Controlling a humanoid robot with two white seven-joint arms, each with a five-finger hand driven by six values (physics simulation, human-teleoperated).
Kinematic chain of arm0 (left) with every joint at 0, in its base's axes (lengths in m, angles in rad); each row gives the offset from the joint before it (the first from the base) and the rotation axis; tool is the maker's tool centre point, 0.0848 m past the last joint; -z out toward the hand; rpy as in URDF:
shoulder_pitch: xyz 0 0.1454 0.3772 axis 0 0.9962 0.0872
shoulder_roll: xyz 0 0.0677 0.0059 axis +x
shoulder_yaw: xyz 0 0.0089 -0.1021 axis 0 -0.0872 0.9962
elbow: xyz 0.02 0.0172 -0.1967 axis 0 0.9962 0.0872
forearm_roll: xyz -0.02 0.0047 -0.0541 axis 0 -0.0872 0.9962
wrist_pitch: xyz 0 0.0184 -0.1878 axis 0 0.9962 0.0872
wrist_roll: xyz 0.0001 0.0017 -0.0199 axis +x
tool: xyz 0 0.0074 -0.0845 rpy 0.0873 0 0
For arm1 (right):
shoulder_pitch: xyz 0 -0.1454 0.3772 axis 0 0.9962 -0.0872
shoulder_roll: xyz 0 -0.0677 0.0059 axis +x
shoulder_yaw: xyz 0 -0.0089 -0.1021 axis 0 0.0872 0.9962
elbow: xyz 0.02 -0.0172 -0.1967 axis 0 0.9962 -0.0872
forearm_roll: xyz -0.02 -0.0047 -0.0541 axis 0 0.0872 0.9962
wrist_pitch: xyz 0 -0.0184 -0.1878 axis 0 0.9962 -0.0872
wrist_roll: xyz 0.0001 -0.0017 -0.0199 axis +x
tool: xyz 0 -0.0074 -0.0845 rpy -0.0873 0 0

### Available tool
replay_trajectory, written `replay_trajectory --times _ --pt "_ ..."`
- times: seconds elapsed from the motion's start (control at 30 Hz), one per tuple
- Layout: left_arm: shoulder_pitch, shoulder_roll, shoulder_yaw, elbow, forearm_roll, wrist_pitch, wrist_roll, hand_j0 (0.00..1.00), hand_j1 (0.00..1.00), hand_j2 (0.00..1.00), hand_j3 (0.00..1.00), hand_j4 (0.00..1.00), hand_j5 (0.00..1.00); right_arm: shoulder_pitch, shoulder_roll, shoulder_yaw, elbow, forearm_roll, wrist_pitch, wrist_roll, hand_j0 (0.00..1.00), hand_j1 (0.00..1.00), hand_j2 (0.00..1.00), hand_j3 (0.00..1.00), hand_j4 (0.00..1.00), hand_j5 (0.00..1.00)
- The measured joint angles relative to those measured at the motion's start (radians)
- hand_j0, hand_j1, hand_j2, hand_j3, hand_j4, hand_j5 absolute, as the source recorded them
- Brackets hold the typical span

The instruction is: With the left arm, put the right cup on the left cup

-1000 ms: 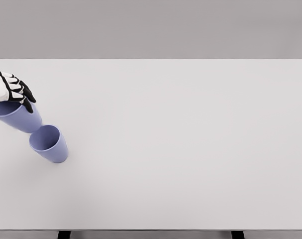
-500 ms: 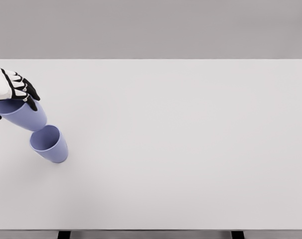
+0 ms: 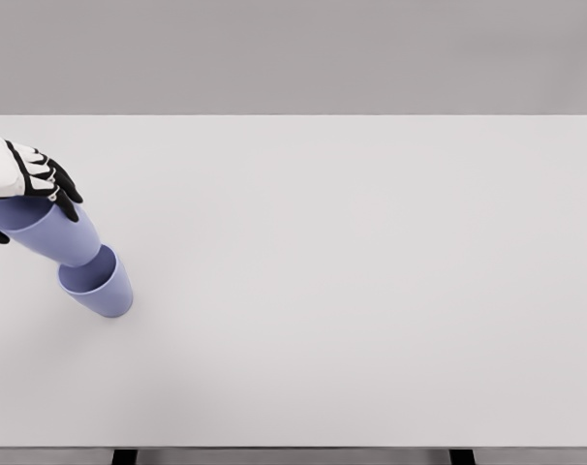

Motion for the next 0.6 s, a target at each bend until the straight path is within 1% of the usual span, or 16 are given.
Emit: replay_trajectory --times 0.43,0.5,0.53,0.6 --pt "0.0 0.015 -0.002 0.0 0.023 0.0 -0.001 0.69 0.69 0.69 0.69 0.69 0.69 0.0 0.0 0.0 0.0 0.0 0.0 0.0 1.0 1.0 1.0 1.0 1.0 1.0" --pt "0.004 0.015 -0.002 0.0 0.028 0.0 -0.001 0.69 0.69 0.69 0.69 0.69 0.69 0.0 0.0 0.0 0.0 0.0 0.0 0.0 1.0 1.0 1.0 1.0 1.0 1.0" --pt "0.019 0.014 -0.002 0.0 0.03 0.0 -0.001 0.69 0.69 0.69 0.69 0.69 0.69 0.0 0.0 0.0 0.0 0.0 0.0 0.0 1.0 1.0 1.0 1.0 1.0 1.0" --pt "0.02 0.013 -0.002 0.0 0.032 0.0 -0.001 0.69 0.69 0.69 0.69 0.69 0.69 0.0 0.0 0.0 0.0 0.0 0.0 0.0 1.0 1.0 1.0 1.0 1.0 1.0"
